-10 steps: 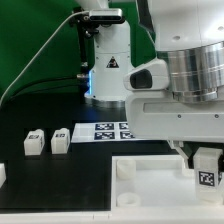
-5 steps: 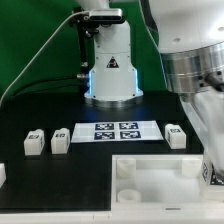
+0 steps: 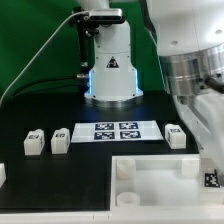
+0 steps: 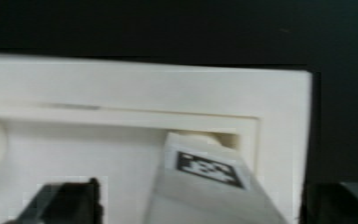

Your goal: Assemble one leg

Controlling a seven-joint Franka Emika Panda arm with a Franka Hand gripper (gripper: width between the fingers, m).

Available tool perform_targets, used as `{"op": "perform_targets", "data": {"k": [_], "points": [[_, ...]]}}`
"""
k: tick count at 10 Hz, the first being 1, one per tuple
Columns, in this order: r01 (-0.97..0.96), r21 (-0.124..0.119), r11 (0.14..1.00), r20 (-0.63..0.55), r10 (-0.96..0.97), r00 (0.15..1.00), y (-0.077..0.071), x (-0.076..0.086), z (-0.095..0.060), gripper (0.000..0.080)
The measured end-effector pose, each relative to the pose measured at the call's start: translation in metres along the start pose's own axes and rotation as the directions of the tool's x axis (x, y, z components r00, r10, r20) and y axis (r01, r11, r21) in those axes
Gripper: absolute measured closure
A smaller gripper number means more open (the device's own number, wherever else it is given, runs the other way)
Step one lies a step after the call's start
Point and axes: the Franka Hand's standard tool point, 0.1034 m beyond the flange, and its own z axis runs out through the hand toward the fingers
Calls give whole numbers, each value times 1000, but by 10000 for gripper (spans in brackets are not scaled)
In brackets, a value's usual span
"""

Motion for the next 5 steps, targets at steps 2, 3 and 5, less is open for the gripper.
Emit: {"op": "perform_targets", "data": {"k": [2,3,5], "points": [[246,-3,969,-3,-246,969,0,2,0,157],[327,-3,945,-3,-327,945,0,2,0,151],[506,-7,862,-5,-506,862,0,2,-1,150]]}}
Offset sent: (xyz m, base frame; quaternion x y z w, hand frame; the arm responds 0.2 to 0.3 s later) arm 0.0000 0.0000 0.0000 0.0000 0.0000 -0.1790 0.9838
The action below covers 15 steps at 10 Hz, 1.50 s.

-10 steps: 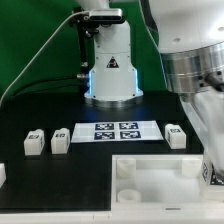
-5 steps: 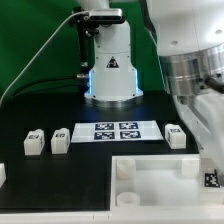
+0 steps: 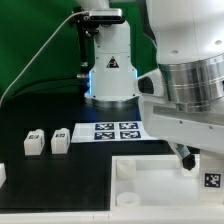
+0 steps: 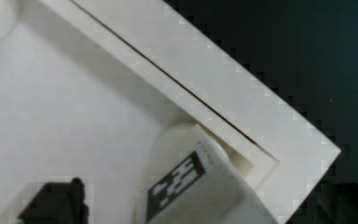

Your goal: Assemble one leg

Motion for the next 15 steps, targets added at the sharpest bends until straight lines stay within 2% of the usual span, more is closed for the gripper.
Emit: {"op": "perform_targets", "data": {"k": [1,2,3,4,5,6,7,8,9,10,11,12,13,15], "points": [[200,-48,979,-15,-201,980,-4,1,-9,150],[354,-59,934,-33,-356,934,-9,4,-15,150],[447,-51,893,-57,-449,892,-9,8,-14,150],[397,-47,917,-56,-399,915,-9,6,-13,259],[390,-46,920,-57,-392,918,-9,7,-13,259],[326,-38,945,-59,-328,943,-10,6,-13,396],[179,-33,983,-61,-181,982,-6,8,-11,495],[137,-31,990,-63,-139,988,-6,8,-11,496],[9,-21,1000,-64,-11,998,-5,9,-11,496],[-272,7,962,-55,272,961,-4,11,-12,497],[-530,31,848,-22,530,848,-2,12,-12,497],[-676,39,736,15,676,737,-2,10,-11,497],[-744,41,667,41,743,668,-1,11,-10,500],[-869,28,494,56,867,495,-1,9,-10,500]]}}
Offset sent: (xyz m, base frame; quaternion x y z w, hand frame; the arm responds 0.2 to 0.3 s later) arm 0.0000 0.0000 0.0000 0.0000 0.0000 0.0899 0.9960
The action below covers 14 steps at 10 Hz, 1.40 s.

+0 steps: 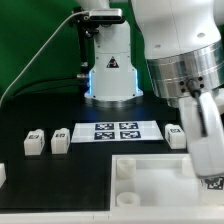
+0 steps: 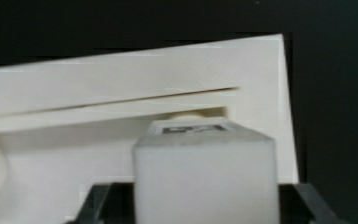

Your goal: Assemble one leg

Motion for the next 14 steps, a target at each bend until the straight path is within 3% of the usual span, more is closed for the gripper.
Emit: {"op": "perform_targets", "data": {"k": [2,5,7,8,10,11,12,13,14], "points": [[-62,-1,998,-1,62,998,1,0,1,500],[103,-7,995,-6,-103,995,3,-2,4,188],[403,-9,915,-27,-403,915,3,-2,4,156],[588,-35,808,-59,-589,806,4,-8,3,151],[771,-51,634,-52,-773,632,4,-8,4,150],[858,-78,508,-60,-861,504,5,-8,4,150],[940,-131,316,-73,-948,309,7,-14,6,150],[983,-152,103,-54,-994,96,6,-15,6,150],[985,-169,-17,-36,-999,-24,3,-16,4,150]]}}
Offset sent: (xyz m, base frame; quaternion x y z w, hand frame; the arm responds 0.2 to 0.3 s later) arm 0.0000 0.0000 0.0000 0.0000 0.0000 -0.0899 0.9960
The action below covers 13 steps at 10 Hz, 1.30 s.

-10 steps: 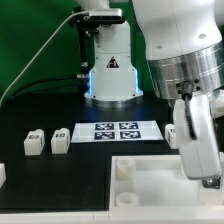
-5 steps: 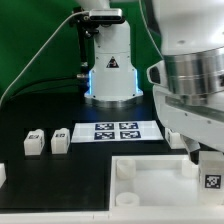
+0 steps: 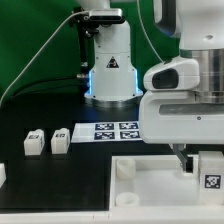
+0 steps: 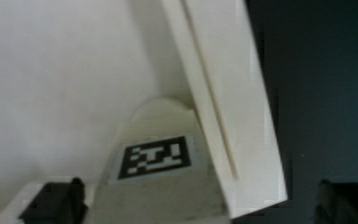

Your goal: Assemble one leg

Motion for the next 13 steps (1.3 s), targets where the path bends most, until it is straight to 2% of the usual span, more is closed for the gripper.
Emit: {"op": "perform_targets", "data": {"k": [1,2,3,4,5,6,8,9,10,11,13], "points": [[106,-3,994,-6,-106,994,-4,0,0,150],[83,0,997,-5,-83,997,-4,0,0,150],[84,0,996,-5,-84,996,-3,0,0,303],[66,-1,998,-4,-66,998,-2,0,0,303],[-69,-5,998,-7,69,998,3,2,0,457],[-127,-9,992,-3,127,992,5,1,1,502],[-329,-6,944,-4,329,944,6,2,1,502],[-368,-4,930,-3,368,930,7,2,1,502],[-529,8,849,8,529,849,8,3,1,502],[-709,13,705,24,709,705,10,4,1,502],[-903,2,429,77,901,428,9,2,1,502]]}}
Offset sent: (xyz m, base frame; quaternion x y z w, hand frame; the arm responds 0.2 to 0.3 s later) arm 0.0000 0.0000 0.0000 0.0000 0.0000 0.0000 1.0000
